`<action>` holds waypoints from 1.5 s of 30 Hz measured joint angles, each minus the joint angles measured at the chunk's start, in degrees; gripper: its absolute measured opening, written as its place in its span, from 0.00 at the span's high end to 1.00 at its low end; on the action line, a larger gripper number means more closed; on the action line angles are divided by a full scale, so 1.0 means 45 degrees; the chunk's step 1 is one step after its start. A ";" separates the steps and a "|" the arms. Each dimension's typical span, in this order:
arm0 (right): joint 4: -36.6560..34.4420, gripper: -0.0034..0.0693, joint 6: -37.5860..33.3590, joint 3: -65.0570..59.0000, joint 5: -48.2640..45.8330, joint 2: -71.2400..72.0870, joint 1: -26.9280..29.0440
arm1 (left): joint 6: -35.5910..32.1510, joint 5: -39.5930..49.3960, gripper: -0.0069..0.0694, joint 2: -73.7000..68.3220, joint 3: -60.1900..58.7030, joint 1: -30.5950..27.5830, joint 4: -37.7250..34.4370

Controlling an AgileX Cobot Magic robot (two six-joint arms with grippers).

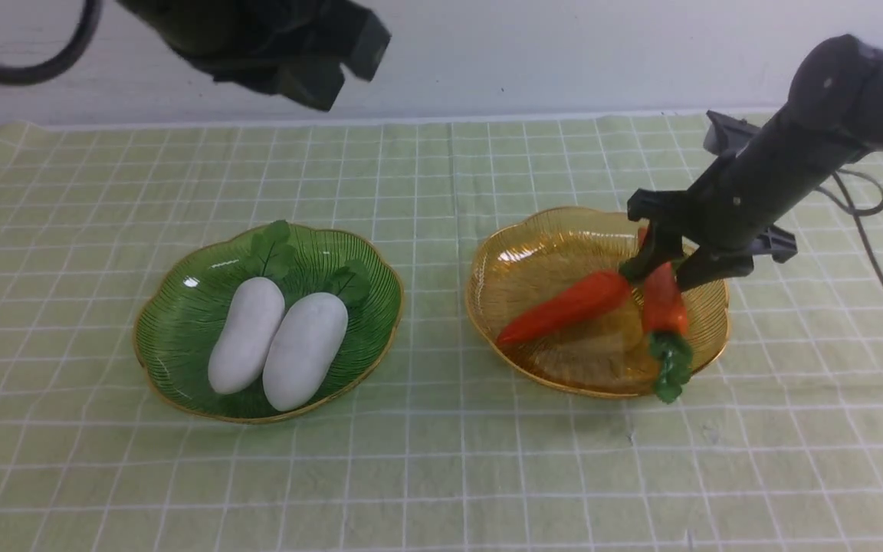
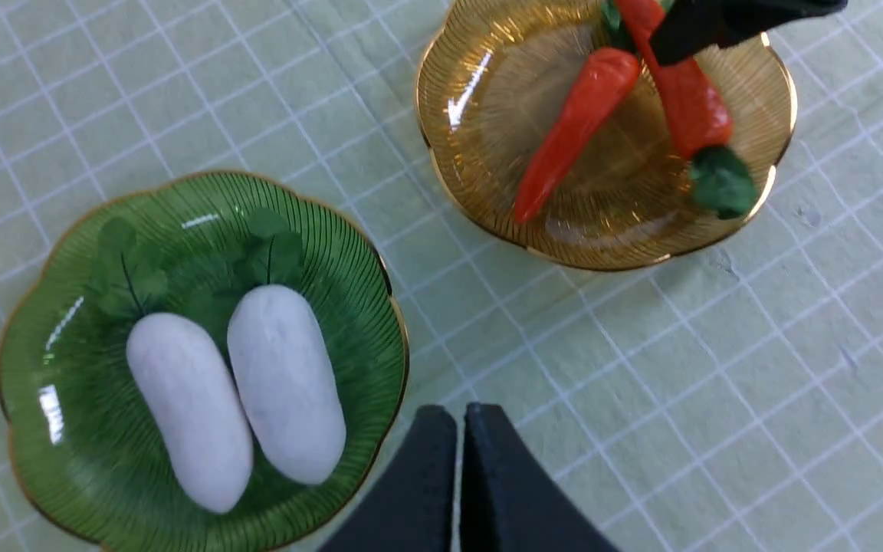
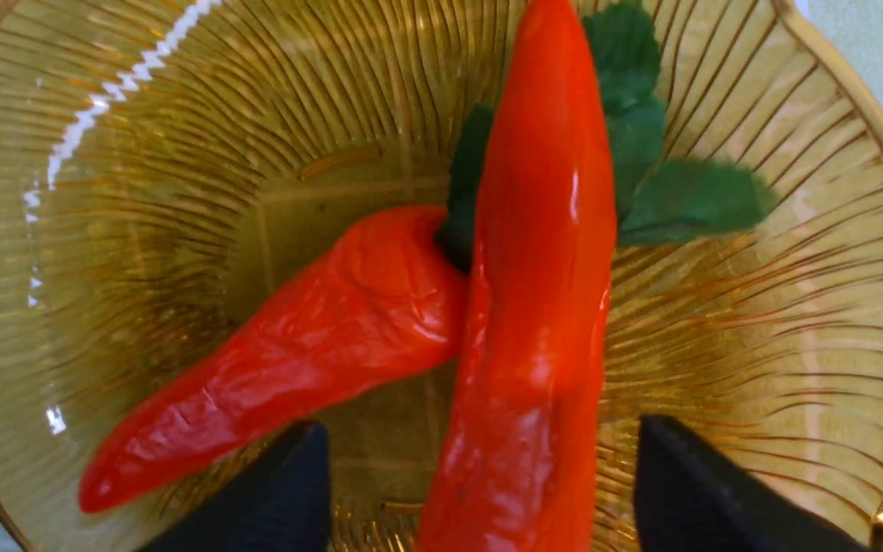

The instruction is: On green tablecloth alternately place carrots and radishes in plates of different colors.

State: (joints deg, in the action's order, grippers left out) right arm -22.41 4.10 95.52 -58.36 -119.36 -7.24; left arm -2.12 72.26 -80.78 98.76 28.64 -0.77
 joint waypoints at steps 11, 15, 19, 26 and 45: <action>0.3092 0.29 -0.0431 0.3084 -0.2581 0.0976 0.0000 | 0.0682 -0.0612 0.92 0.3780 -0.3063 0.0000 0.0069; 0.3964 0.60 -0.0320 0.3283 -0.2728 0.3167 0.0000 | 0.1190 -0.1286 0.92 0.5206 -0.4442 0.0000 0.0389; 0.3965 0.87 -0.0266 0.3085 -0.2873 0.6169 0.0000 | 0.2048 -0.2213 0.92 0.6489 -0.5821 0.0000 0.0913; 0.3936 0.97 -0.0052 -0.1962 -0.0356 1.4065 0.0000 | 0.3098 -0.4879 0.92 0.8290 -0.8504 0.0000 0.1645; 0.3737 0.97 -0.0355 -1.7142 1.3688 2.6722 0.0000 | 0.3380 -0.6895 0.92 1.0159 -1.1304 0.0000 0.1738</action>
State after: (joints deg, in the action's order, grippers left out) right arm -5.59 2.50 18.38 3.23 0.90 -7.24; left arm 13.09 41.23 -35.07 47.89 28.64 7.05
